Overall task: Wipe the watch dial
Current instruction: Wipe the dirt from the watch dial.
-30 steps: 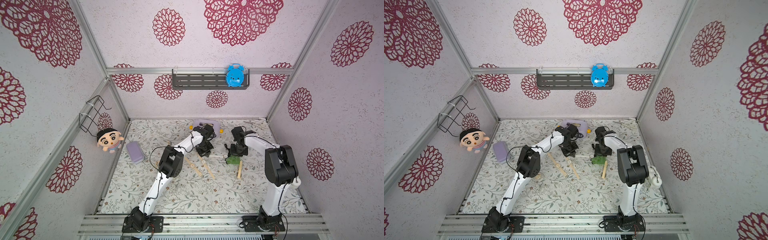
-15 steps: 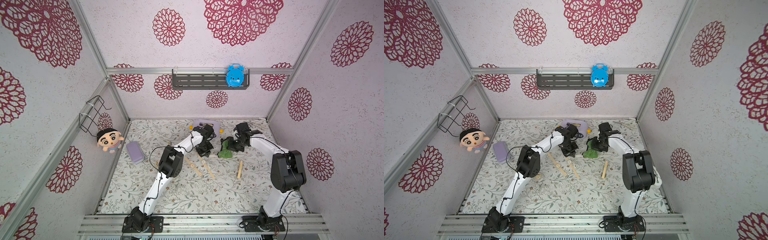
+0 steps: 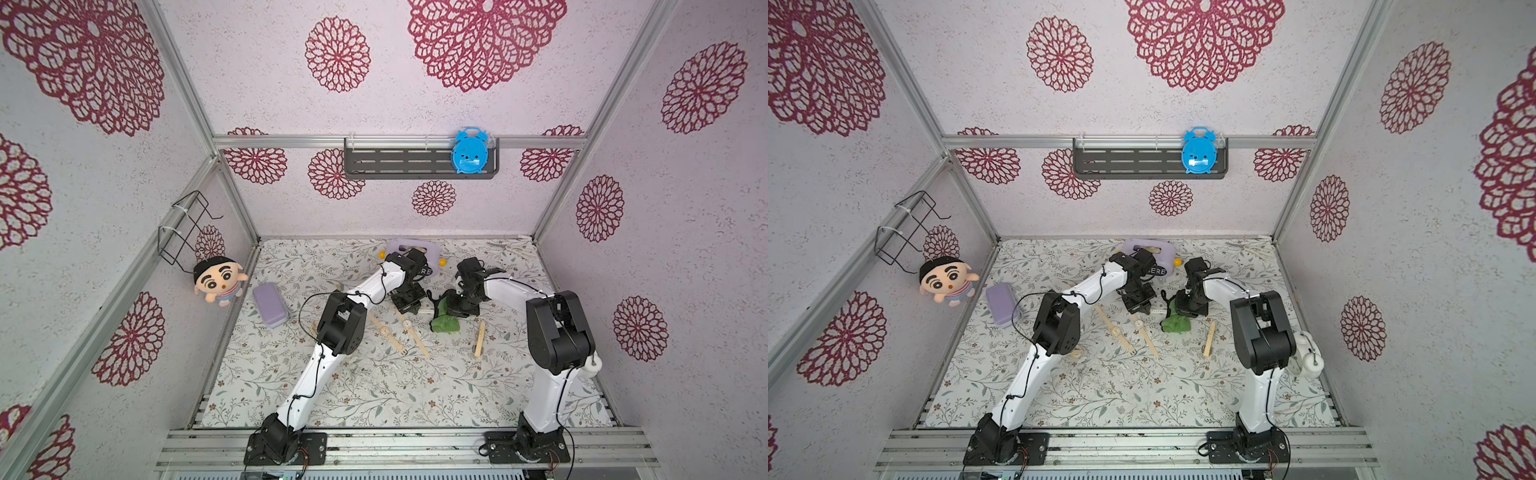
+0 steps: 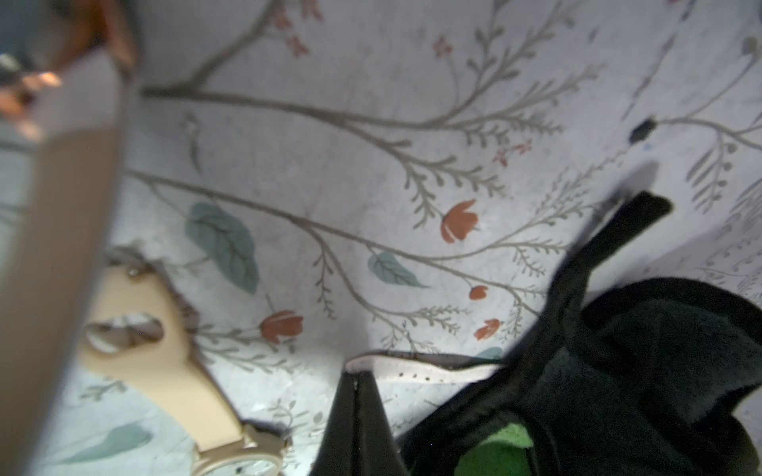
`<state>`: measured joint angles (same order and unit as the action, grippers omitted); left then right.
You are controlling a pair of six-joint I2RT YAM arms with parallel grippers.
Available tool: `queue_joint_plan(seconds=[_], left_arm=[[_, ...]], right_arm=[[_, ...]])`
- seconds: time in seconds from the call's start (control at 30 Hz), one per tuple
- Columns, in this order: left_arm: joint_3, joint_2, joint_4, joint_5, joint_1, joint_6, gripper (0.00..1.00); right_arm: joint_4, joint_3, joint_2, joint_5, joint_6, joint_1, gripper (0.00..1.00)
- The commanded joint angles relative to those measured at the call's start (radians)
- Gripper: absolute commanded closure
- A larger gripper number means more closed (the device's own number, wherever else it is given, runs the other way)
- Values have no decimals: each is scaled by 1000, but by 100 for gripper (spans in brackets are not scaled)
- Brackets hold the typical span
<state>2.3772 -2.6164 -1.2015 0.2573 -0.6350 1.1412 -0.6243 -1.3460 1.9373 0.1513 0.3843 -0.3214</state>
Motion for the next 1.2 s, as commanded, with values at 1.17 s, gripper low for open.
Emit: queue_joint_plan(seconds=[1.17], left_arm=[[-47,-57,-95,-115,43,22,100]], right_arm=[[-354,-366,195,-369,-42,189,100]])
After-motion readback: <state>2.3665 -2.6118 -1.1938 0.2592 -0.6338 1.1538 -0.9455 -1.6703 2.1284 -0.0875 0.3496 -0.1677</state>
